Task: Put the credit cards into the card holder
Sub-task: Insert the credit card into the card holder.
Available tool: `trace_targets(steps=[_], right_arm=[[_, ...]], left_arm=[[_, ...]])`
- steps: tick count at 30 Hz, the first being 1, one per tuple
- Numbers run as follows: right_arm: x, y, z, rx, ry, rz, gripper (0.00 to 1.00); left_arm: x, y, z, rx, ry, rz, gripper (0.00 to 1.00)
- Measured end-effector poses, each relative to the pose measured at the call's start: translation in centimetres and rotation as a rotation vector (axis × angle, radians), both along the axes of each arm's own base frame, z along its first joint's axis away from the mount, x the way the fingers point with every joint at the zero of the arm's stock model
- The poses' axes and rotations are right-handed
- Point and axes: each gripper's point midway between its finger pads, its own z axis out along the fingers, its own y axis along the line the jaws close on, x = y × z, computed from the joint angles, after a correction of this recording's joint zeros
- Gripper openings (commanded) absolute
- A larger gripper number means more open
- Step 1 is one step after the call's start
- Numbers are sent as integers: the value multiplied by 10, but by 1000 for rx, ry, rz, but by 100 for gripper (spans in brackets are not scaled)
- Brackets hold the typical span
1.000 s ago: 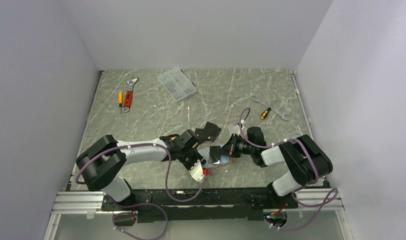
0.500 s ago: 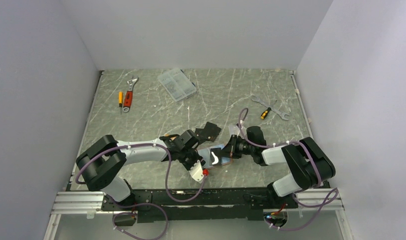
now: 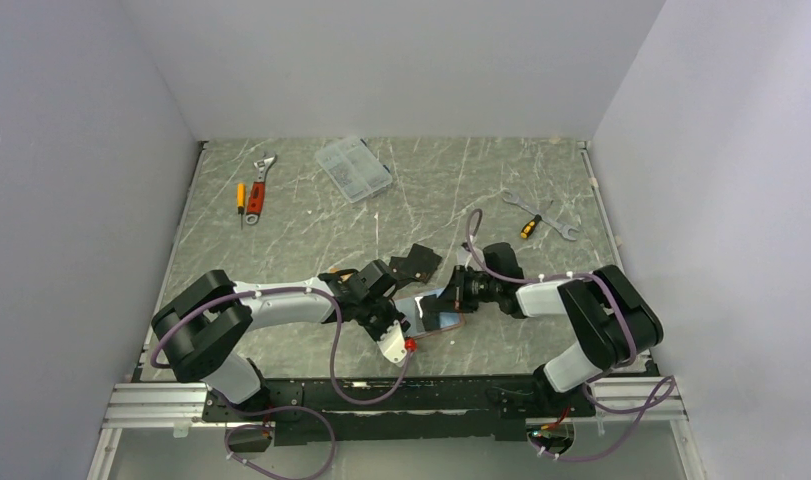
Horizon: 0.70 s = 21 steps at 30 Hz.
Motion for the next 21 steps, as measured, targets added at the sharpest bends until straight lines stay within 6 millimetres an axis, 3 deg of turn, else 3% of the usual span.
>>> trace_targets(steps=[13,17,21], right_arm=[[0,11,1,-47,-3,64,0],[1,17,0,-78,-4,78,18],[-1,24,0,-121,-14,87,49]], left_arm=[[0,0,0,1,-4,0,29],[0,0,0,1,-4,0,28],[0,0,0,1,-4,0,25]])
